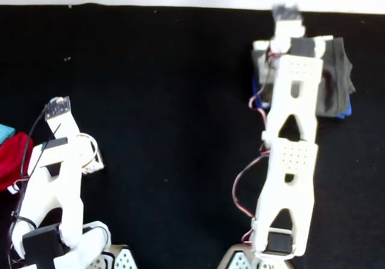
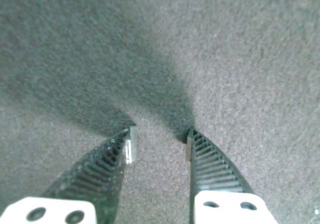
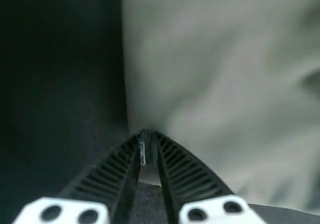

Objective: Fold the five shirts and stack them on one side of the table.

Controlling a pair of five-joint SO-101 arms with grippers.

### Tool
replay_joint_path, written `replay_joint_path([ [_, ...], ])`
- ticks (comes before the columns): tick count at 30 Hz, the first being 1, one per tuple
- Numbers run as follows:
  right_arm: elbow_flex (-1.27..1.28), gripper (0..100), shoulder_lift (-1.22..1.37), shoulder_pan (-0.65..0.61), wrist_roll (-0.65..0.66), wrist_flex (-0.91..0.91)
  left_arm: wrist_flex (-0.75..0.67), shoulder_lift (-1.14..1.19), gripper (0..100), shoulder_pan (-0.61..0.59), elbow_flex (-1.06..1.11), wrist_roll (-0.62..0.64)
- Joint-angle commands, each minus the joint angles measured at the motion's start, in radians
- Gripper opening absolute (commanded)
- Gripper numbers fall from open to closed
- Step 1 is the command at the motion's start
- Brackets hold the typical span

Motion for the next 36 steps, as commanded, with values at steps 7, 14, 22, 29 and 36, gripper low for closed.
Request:
replay_joint_path([
  [7,-0.041,2.4,-0.354,-0.010,0.011,0.033,-0.029,0.008,17,-0.013,0.001,0.009],
  [14,0.584,2.4,-0.822,-0.111,0.009,0.033,-0.029,0.008,17,-0.013,0.001,0.009],
  [22,1.647,1.9,-1.274,-0.317,0.011,-0.286,-0.029,0.008,17,-0.013,0.001,0.006],
  [29,2.388,1.9,-1.515,-0.326,0.017,-0.757,-0.029,0.010,1,-0.013,0.001,0.008],
  [36,2.726,1.9,-1.524,-0.325,0.015,-1.121,-0.015,-0.001,1,-0.016,-0.019,0.006],
])
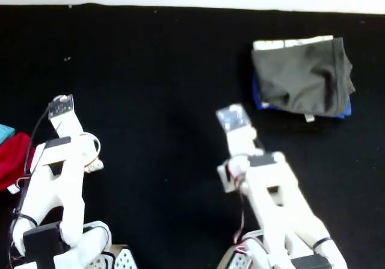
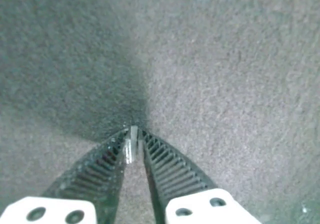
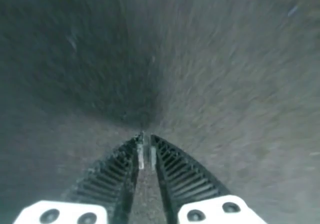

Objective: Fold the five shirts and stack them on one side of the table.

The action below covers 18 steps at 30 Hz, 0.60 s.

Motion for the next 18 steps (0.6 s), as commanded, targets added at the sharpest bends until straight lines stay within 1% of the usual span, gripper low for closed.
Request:
replay_joint_path([
  [1,0.111,1.9,-0.028,-0.007,0.005,-0.168,0.037,-0.012,1,-0.035,-0.041,0.002],
  [5,0.133,1.9,-0.038,-0.007,0.000,-0.177,0.310,-0.062,2,-0.160,-0.214,0.000],
  [7,0.136,1.9,-0.038,-0.007,0.000,-0.177,0.405,-0.074,8,-0.232,-0.335,-0.020],
  [9,0.136,1.9,-0.038,-0.007,0.000,-0.177,0.471,-0.065,17,-0.294,-0.456,-0.075],
  [11,0.136,1.9,-0.038,-0.007,0.000,-0.177,0.499,-0.031,23,-0.341,-0.550,-0.137],
  [12,0.137,1.9,-0.038,-0.007,0.002,-0.177,0.503,-0.008,24,-0.357,-0.585,-0.166],
  [18,0.139,1.9,-0.038,-0.007,0.005,-0.177,0.497,0.194,22,-0.440,-0.720,-0.295],
])
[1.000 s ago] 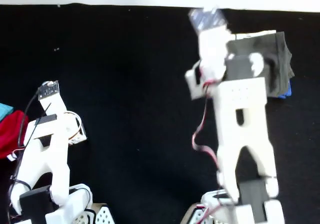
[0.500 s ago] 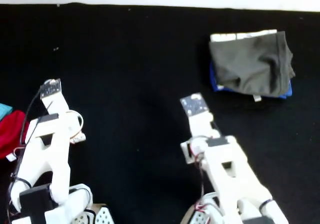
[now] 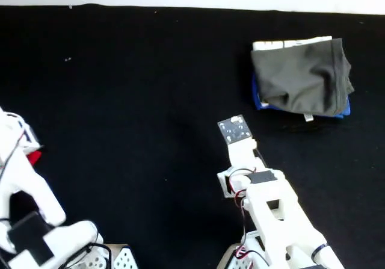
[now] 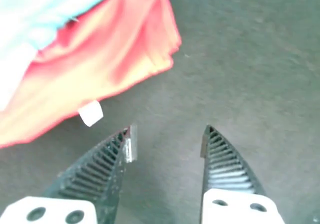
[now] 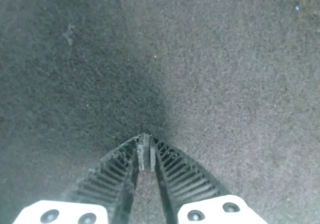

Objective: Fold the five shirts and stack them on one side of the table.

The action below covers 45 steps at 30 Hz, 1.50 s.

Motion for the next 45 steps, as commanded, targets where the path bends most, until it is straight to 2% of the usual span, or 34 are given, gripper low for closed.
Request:
replay_joint_path([
  [1,0.008,1.9,-0.002,-0.010,0.005,-0.024,0.006,0.105,21,-0.047,-0.102,-0.052],
  [7,0.008,1.9,-0.002,-0.012,0.005,-0.025,0.006,0.275,21,-0.051,-0.240,-0.057],
  [12,0.010,1.9,-0.002,-0.012,0.003,-0.027,-0.086,0.432,21,-0.058,-0.329,-0.061],
  [16,0.010,1.9,-0.002,-0.012,0.000,-0.027,-0.089,0.529,21,-0.059,-0.378,-0.110],
  [18,0.010,1.9,-0.002,-0.012,0.000,-0.028,-0.087,0.532,15,-0.058,-0.398,-0.101],
  [20,0.010,1.9,-0.002,-0.012,0.000,-0.028,-0.084,0.530,1,-0.045,-0.418,-0.101],
  [21,0.010,1.9,-0.002,-0.012,0.000,-0.028,-0.083,0.530,1,-0.033,-0.433,-0.101],
  [22,0.010,1.9,-0.002,-0.012,0.000,-0.028,-0.061,0.530,3,-0.025,-0.453,-0.101],
  [27,0.010,1.9,-0.002,-0.012,0.000,-0.028,0.152,0.530,1,0.051,-0.659,-0.100],
  [35,0.010,1.9,-0.002,-0.012,0.000,-0.030,0.568,0.417,1,0.277,-1.175,-0.003],
  [45,0.010,1.9,-0.002,-0.012,0.000,-0.030,0.578,0.050,1,0.599,-1.300,0.091],
])
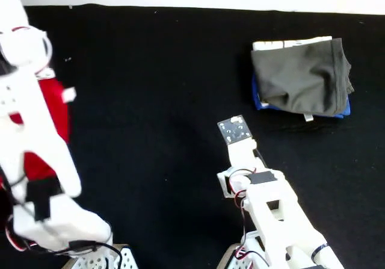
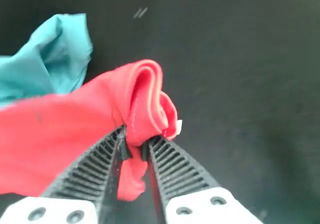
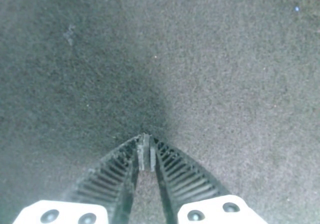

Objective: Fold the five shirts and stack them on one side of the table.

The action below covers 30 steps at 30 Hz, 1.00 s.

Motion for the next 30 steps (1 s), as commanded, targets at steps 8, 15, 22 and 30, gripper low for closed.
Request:
replay_joint_path([
  [8,0.005,1.9,-0.002,-0.010,0.000,-0.024,-0.109,-0.317,1,0.278,-0.091,0.150],
  [15,0.005,1.9,-0.002,-0.010,0.000,-0.024,-0.114,-0.389,1,0.288,-0.071,0.164],
  [22,0.005,1.9,-0.002,-0.010,0.000,-0.024,-0.018,-0.360,1,0.150,0.409,0.158],
  [30,-0.071,8.3,-0.002,-0.018,-0.002,0.038,-0.126,-0.337,1,-0.099,0.952,-0.057],
])
